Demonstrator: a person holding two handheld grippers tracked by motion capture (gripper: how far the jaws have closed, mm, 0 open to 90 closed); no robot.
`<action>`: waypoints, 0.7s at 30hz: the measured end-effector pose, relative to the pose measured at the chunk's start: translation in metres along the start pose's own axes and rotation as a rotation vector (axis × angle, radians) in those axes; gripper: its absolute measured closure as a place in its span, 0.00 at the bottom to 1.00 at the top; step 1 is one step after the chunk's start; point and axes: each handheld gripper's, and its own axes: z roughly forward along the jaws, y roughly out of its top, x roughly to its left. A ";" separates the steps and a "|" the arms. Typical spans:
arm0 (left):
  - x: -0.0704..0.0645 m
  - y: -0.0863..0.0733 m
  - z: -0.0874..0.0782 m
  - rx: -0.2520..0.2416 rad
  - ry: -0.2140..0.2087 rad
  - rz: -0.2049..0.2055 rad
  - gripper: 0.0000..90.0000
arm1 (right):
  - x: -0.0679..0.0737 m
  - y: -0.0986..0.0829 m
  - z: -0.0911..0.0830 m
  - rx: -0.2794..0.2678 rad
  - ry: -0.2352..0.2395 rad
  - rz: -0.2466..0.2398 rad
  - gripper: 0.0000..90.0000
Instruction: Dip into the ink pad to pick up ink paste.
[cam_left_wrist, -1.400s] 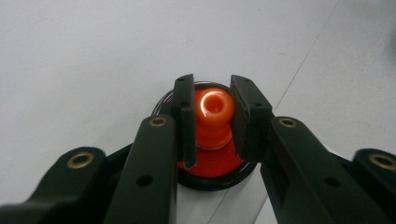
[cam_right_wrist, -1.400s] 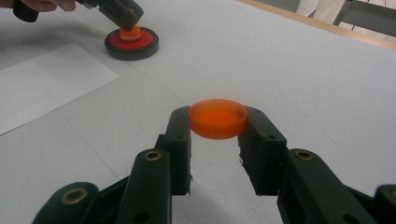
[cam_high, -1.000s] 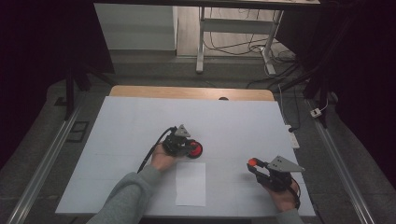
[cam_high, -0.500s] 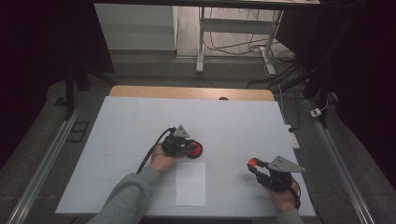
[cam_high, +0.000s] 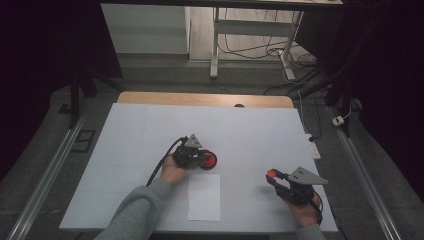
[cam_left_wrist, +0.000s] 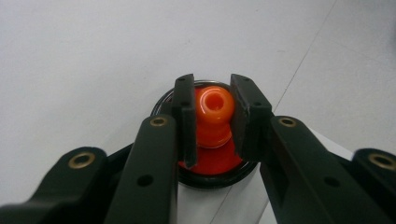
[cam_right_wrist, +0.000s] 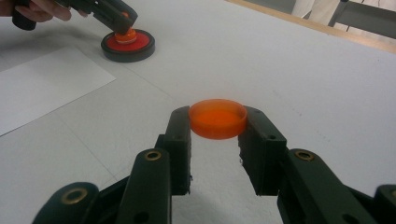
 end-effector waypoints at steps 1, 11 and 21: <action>0.000 0.000 0.000 0.001 0.000 0.001 0.81 | 0.000 0.000 0.000 -0.002 0.001 0.001 0.72; -0.002 0.000 0.000 0.005 0.014 -0.003 0.81 | -0.001 -0.001 0.000 0.000 0.000 0.003 0.72; -0.005 -0.004 0.000 -0.027 0.030 -0.013 0.81 | 0.001 0.000 0.000 0.002 0.005 -0.002 0.72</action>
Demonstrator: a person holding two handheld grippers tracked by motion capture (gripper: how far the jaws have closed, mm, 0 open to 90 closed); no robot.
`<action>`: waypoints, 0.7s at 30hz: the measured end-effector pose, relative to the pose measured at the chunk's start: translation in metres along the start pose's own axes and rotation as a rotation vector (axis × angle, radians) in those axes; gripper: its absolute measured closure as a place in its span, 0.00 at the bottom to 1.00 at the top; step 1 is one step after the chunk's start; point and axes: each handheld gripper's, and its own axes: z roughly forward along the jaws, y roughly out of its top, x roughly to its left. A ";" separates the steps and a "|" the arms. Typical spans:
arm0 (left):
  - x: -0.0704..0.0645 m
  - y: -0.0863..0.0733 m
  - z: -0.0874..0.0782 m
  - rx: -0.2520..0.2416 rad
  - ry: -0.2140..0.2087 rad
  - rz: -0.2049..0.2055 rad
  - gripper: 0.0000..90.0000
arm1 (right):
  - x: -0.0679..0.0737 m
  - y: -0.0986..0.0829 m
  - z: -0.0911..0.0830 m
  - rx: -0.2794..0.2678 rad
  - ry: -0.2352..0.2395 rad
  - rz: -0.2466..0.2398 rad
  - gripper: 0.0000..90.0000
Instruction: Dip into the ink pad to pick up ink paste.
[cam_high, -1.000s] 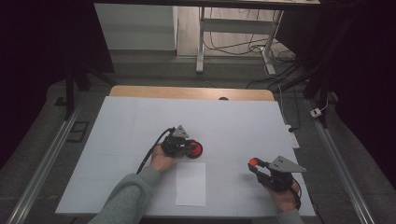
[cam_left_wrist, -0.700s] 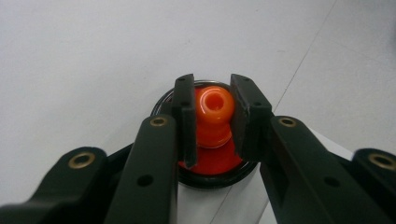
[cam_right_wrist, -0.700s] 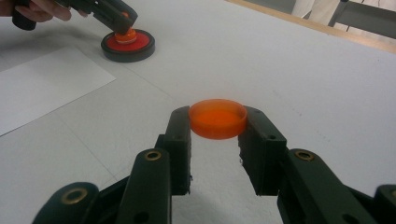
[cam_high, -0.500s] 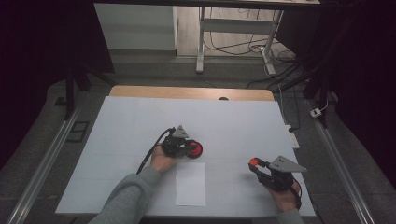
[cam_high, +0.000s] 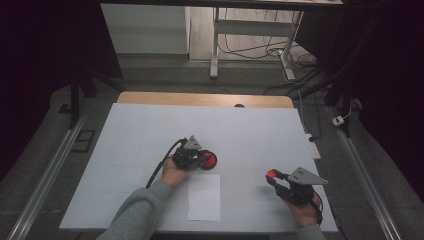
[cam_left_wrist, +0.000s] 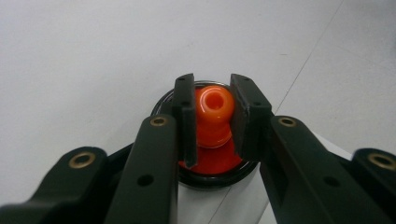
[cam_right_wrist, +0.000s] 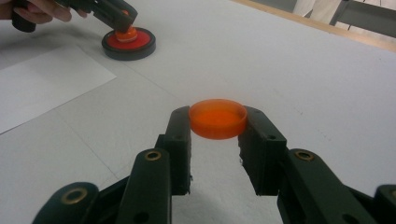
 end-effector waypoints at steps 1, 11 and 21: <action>-0.001 0.000 0.000 0.003 0.005 0.007 0.81 | 0.000 0.000 0.000 -0.001 0.001 -0.001 0.72; 0.003 0.002 -0.001 -0.004 -0.019 -0.006 0.81 | 0.000 0.000 0.000 -0.004 -0.001 0.000 0.72; 0.006 0.020 -0.022 -0.076 -0.028 -0.015 0.81 | 0.000 0.001 -0.001 -0.007 0.001 0.002 0.72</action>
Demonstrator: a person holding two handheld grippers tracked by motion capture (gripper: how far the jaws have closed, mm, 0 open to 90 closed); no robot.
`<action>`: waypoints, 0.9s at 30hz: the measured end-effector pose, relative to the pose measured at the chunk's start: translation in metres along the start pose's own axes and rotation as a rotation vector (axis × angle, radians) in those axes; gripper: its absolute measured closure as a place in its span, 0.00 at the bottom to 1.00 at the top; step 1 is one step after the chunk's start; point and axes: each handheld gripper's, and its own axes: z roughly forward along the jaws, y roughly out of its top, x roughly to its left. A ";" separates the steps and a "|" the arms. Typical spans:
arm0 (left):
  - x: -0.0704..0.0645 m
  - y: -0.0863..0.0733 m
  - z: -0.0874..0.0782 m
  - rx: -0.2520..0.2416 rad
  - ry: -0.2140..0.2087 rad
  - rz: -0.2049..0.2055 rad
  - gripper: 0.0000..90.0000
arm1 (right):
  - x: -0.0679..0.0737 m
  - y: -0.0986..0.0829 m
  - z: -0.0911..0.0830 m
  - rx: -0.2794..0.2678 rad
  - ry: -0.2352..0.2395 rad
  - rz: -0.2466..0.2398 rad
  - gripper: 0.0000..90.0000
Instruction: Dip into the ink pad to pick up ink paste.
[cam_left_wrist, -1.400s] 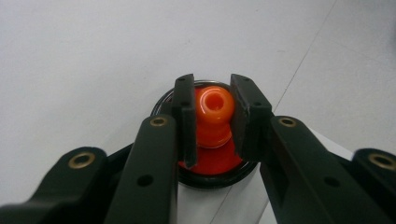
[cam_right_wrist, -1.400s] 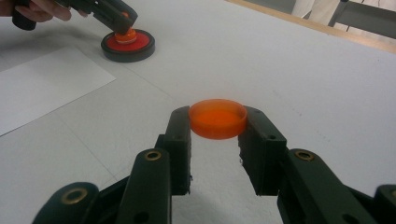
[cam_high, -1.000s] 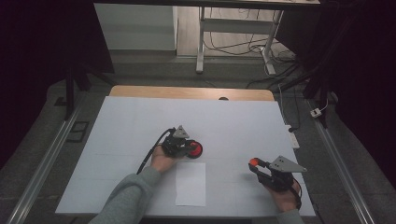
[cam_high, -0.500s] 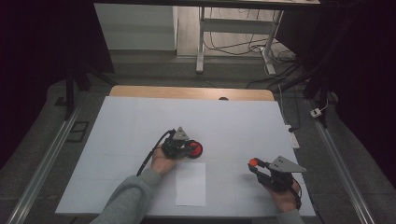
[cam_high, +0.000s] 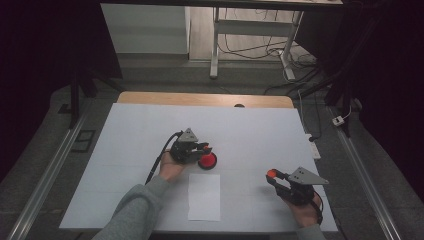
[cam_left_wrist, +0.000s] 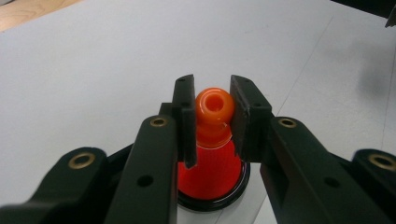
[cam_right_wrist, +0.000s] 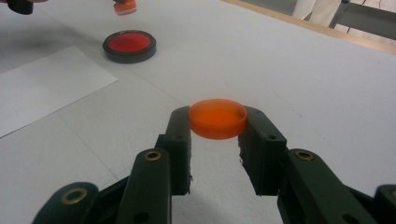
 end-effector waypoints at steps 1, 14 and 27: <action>0.000 0.000 0.001 0.009 0.001 0.002 0.81 | 0.000 0.000 0.000 0.000 0.000 -0.001 0.72; 0.002 -0.007 0.018 0.105 -0.005 0.009 0.81 | 0.000 0.000 0.001 0.003 0.000 0.001 0.72; 0.001 -0.012 0.023 0.118 -0.011 0.004 0.81 | -0.001 -0.001 0.001 0.008 -0.002 0.000 0.72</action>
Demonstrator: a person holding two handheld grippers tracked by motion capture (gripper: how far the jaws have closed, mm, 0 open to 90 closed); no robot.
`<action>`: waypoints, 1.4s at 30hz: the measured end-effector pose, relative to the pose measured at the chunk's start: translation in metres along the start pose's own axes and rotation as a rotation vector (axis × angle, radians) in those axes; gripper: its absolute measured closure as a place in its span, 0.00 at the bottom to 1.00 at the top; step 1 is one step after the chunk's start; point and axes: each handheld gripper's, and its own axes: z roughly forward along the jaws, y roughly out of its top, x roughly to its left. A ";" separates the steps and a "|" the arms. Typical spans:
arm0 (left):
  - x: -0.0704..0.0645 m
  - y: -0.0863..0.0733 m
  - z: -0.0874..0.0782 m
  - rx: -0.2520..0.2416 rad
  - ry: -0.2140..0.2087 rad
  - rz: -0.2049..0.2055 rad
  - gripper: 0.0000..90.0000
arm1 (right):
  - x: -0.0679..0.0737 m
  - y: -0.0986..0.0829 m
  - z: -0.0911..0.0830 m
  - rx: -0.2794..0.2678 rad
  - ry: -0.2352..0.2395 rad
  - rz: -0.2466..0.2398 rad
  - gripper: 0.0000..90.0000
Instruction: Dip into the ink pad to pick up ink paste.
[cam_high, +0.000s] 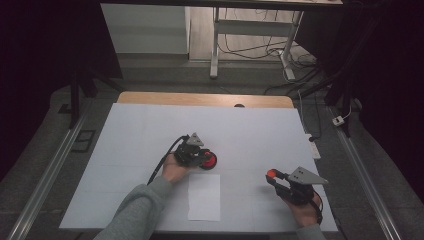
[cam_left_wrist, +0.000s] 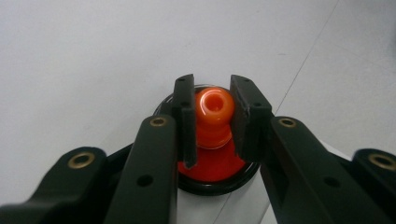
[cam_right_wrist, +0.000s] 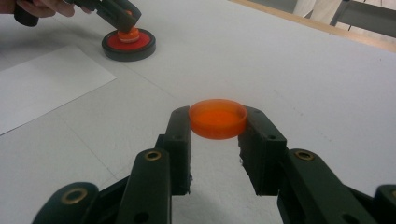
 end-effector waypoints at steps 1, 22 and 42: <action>0.000 -0.001 0.000 -0.005 -0.001 -0.001 0.81 | 0.000 0.000 0.000 -0.002 0.002 0.001 0.72; -0.008 -0.007 0.001 -0.031 0.053 0.029 0.81 | 0.001 0.000 -0.001 -0.003 -0.001 0.002 0.72; -0.010 -0.007 0.001 -0.034 0.061 0.030 0.81 | 0.001 0.000 0.000 -0.002 -0.001 0.001 0.72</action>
